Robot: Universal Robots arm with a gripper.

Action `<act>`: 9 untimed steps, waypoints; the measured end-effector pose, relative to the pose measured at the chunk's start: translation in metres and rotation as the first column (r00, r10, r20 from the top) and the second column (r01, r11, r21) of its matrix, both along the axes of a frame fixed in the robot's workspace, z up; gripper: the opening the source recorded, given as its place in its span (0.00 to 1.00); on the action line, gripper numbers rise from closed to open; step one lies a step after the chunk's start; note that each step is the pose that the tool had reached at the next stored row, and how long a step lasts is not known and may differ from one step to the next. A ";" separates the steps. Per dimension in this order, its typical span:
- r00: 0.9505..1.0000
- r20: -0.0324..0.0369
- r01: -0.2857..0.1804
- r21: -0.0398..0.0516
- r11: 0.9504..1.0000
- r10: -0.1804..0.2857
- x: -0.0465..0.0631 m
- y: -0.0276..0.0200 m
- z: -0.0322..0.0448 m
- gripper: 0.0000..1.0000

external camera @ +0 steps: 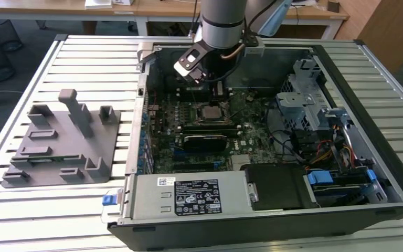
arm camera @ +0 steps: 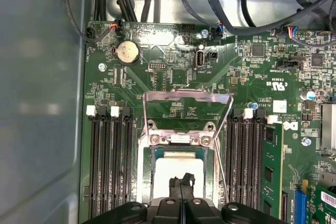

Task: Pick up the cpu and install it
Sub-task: 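Close the cpu cover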

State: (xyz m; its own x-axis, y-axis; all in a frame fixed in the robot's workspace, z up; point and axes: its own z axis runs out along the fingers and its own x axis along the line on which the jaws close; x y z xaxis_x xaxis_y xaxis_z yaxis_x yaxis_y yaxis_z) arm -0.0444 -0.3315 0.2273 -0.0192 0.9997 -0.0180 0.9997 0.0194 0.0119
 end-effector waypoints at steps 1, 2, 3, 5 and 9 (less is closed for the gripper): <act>1.000 0.000 0.000 0.000 1.000 0.000 0.000 0.0000 0.0004 0.11; 1.000 0.000 0.000 0.000 1.000 0.000 0.000 0.0000 0.0008 0.11; 1.000 0.000 0.000 0.000 1.000 0.000 0.000 0.0000 0.0013 0.11; 1.000 0.000 0.000 0.000 1.000 0.000 0.000 0.0000 0.0028 0.11; 1.000 0.000 0.000 0.000 1.000 0.000 0.000 0.0000 0.0051 0.11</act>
